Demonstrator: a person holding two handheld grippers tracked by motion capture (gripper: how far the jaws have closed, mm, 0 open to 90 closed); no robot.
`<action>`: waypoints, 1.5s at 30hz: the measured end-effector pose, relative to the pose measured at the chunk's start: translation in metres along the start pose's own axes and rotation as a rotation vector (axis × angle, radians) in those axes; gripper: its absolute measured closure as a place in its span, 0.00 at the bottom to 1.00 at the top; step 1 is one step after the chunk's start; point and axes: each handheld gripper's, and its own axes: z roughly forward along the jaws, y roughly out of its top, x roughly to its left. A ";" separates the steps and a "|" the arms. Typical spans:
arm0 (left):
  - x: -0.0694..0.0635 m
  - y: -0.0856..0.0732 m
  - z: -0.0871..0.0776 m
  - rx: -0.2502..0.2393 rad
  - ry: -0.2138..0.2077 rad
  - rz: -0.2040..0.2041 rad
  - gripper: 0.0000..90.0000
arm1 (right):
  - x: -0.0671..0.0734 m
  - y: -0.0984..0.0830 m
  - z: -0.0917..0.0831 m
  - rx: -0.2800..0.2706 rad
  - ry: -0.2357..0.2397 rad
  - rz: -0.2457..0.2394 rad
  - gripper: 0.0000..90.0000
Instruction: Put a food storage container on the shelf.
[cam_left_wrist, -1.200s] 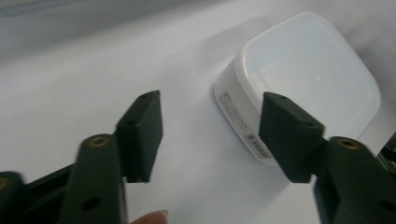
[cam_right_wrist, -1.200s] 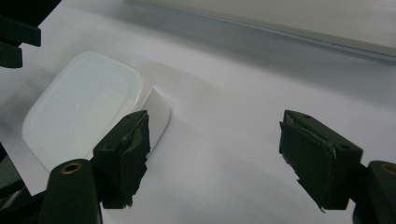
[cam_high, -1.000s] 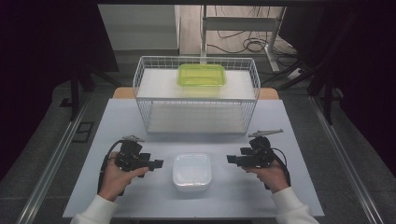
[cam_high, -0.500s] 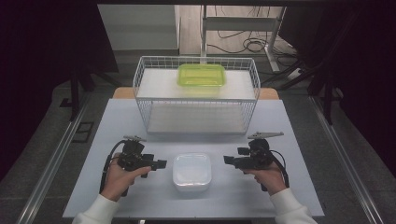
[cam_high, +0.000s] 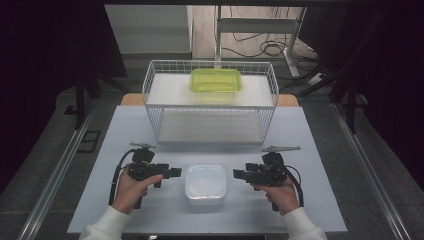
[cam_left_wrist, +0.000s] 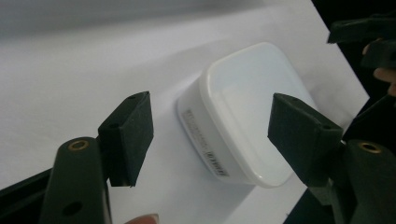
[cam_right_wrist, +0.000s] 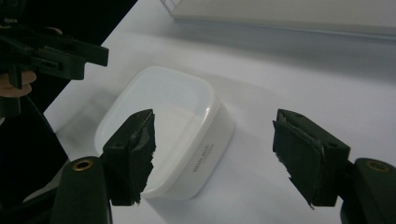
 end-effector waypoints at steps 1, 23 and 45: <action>-0.001 -0.001 0.001 0.007 -0.002 -0.004 0.34 | 0.001 0.000 0.002 0.011 0.002 -0.007 0.34; 0.008 -0.015 0.024 0.064 -0.108 -0.101 0.47 | -0.004 -0.009 0.038 0.102 0.118 0.066 0.48; 0.015 -0.022 0.034 0.050 -0.232 -0.235 0.79 | -0.013 -0.020 0.046 0.102 0.201 0.287 0.78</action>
